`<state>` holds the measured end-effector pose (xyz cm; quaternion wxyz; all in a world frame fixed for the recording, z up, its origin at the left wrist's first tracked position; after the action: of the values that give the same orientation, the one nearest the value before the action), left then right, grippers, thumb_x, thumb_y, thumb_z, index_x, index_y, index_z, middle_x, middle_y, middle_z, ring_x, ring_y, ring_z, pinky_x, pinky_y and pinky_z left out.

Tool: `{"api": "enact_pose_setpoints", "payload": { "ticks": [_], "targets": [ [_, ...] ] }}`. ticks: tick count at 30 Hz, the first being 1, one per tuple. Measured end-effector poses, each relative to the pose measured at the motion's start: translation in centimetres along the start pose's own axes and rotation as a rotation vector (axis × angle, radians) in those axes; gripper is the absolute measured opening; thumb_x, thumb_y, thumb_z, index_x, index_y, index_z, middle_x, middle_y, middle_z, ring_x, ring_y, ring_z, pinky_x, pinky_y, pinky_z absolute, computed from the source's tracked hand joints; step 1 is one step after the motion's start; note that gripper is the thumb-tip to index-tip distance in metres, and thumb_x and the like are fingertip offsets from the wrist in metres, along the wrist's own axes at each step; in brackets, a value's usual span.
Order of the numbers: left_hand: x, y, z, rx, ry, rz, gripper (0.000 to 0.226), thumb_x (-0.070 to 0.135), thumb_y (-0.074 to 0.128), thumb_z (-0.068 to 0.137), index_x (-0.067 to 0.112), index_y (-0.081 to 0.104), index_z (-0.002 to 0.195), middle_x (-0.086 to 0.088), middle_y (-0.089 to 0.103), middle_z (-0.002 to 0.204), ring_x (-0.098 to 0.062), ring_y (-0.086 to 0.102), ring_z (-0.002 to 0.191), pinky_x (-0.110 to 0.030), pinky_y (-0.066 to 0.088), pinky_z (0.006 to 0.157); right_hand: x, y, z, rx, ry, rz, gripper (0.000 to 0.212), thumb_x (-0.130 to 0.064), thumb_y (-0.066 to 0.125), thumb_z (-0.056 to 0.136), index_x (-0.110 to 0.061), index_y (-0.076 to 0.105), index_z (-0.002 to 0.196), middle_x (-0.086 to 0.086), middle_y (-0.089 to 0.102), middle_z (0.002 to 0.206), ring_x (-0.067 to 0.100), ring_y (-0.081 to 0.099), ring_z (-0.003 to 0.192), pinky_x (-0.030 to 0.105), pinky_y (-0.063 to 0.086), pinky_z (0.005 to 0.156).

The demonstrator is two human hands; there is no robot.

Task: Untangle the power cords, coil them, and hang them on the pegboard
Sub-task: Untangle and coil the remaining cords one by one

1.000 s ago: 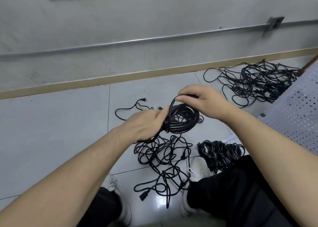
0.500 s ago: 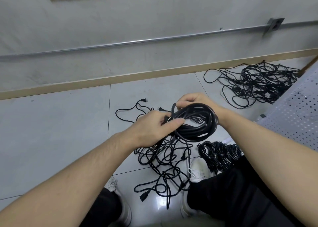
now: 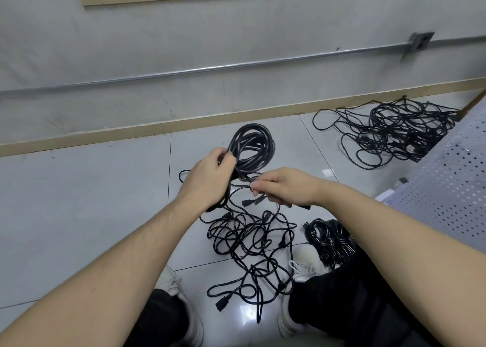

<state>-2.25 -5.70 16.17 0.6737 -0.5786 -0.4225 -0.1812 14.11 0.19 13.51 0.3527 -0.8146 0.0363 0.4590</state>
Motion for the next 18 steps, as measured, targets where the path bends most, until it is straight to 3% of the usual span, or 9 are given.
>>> {"api": "enact_pose_setpoints", "payload": {
  "ticks": [2, 5, 9, 13, 16, 18],
  "targets": [
    [-0.3, -0.7, 0.4, 0.036, -0.048, 0.095, 0.036, 0.052, 0.032, 0.094, 0.03, 0.058, 0.104, -0.001, 0.068, 0.098, -0.025, 0.06, 0.096, -0.037, 0.046, 0.081, -0.5, -0.1, -0.5, 0.029, -0.02, -0.158, 0.028, -0.049, 0.051, 0.102, -0.033, 0.065, 0.084, -0.015, 0.054, 0.054, 0.006, 0.047, 0.049, 0.022, 0.044, 0.054],
    [-0.4, -1.3, 1.0, 0.079, -0.093, 0.256, 0.028, 0.044, 0.034, 0.101, 0.029, 0.057, 0.1, 0.0, 0.065, 0.092, -0.028, 0.057, 0.092, -0.035, 0.038, 0.073, -2.2, -0.4, -1.4, 0.078, -0.082, -0.388, 0.025, -0.045, 0.048, 0.104, -0.03, 0.058, 0.087, -0.015, 0.054, 0.06, 0.0, 0.051, 0.057, 0.026, 0.038, 0.061],
    [0.0, -0.8, 1.0, 0.12, -0.07, 0.375, 0.03, 0.046, 0.032, 0.1, 0.028, 0.057, 0.096, -0.001, 0.065, 0.086, -0.03, 0.056, 0.087, -0.036, 0.036, 0.073, -4.7, -0.1, -2.5, 0.149, -0.231, -0.613, 0.029, -0.038, 0.048, 0.103, -0.016, 0.06, 0.09, -0.005, 0.053, 0.066, 0.021, 0.049, 0.067, 0.035, 0.036, 0.06],
    [0.0, -0.2, 1.0, 0.116, -0.023, 0.478, 0.029, 0.044, 0.029, 0.101, 0.026, 0.052, 0.096, 0.004, 0.059, 0.071, -0.029, 0.055, 0.078, -0.036, 0.036, 0.069, -4.4, -0.3, -3.3, 0.182, -0.195, -0.531, 0.023, -0.035, 0.054, 0.1, -0.017, 0.064, 0.091, -0.002, 0.056, 0.066, 0.02, 0.049, 0.066, 0.035, 0.043, 0.062],
    [-0.3, -0.2, 1.4, 0.112, -0.005, 0.531, 0.031, 0.044, 0.03, 0.103, 0.023, 0.053, 0.104, 0.003, 0.06, 0.074, -0.029, 0.055, 0.078, -0.036, 0.035, 0.069, -4.1, -1.2, -3.6, 0.294, -0.126, -0.489, 0.019, -0.043, 0.057, 0.098, -0.033, 0.071, 0.105, -0.011, 0.066, 0.077, 0.013, 0.057, 0.074, 0.031, 0.049, 0.072],
    [-0.7, 0.2, 1.4, 0.089, -0.017, 0.526, 0.035, 0.047, 0.031, 0.104, 0.022, 0.053, 0.114, 0.002, 0.061, 0.082, -0.028, 0.053, 0.081, -0.036, 0.036, 0.073, -3.9, -2.0, -3.2, 0.403, -0.074, -0.369, 0.009, -0.042, 0.062, 0.095, -0.037, 0.068, 0.099, -0.014, 0.07, 0.08, 0.01, 0.061, 0.072, 0.03, 0.051, 0.072]
  ]
}}
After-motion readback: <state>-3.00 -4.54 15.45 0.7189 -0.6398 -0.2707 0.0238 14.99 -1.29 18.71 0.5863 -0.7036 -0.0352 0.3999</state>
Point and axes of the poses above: each hand's wrist, its own z-axis towards the middle knuckle, its own y-axis out of the palm, x = y × z, the point moved 6 cm from there along z, towards the middle knuckle
